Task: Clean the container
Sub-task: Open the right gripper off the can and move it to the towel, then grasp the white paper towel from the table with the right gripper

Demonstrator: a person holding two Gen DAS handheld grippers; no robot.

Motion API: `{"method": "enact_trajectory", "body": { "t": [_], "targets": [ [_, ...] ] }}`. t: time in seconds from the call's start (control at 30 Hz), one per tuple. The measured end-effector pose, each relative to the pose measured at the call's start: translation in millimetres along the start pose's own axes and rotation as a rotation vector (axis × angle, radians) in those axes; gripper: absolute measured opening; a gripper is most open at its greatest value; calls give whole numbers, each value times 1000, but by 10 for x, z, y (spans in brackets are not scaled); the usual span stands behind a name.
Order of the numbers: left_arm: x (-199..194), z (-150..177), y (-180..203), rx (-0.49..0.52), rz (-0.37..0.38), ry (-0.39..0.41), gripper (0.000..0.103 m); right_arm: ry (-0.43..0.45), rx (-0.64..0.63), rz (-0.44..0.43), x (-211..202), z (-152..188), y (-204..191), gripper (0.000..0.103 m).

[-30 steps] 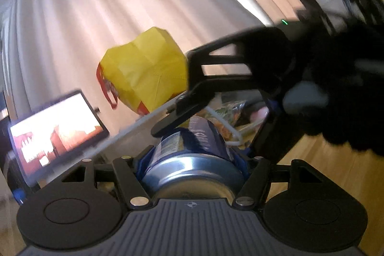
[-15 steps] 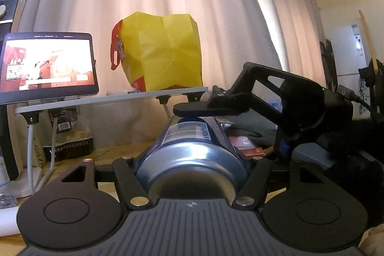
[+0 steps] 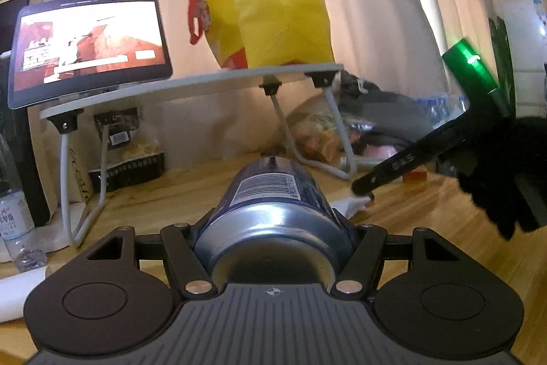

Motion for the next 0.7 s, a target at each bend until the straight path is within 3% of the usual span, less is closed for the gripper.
{"method": "enact_trajectory", "body": {
  "t": [0.23,0.3,0.4,0.43,0.47,0.5,0.53,0.7],
  "targets": [
    [26,43,-103,-48,-29,-15,67,-61,-11,11,435,16,-197,50],
    [25,45,-92,-41,-29,-13,67,-87,-55,23,506,60,-263,59],
    [34,51,-92,-43,-23,-17,67,-78,-126,38,509,134,-319,59],
    [36,52,-94,-45,-21,-18,67,-75,-136,28,491,141,-331,48],
    [41,54,-92,-43,-21,-22,67,-71,-148,13,476,142,-344,29],
    [46,55,-89,-41,-22,-25,67,-68,-163,6,462,141,-355,21],
    [52,56,-86,-39,-23,-29,67,-68,-177,3,450,138,-366,17],
    [98,66,-2,12,-24,-60,67,-20,-190,-41,270,57,-346,14]
  ]
}}
Point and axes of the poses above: each gripper's, at about its wrist camera, not at the fingertips, and x roughly the way its jaws point, y to its right, z to its underside, the point moved 9 cm from there along x, roughly the way its jaws point, and after that the axes turned 13 degrees about z, right-handed, at the moved point
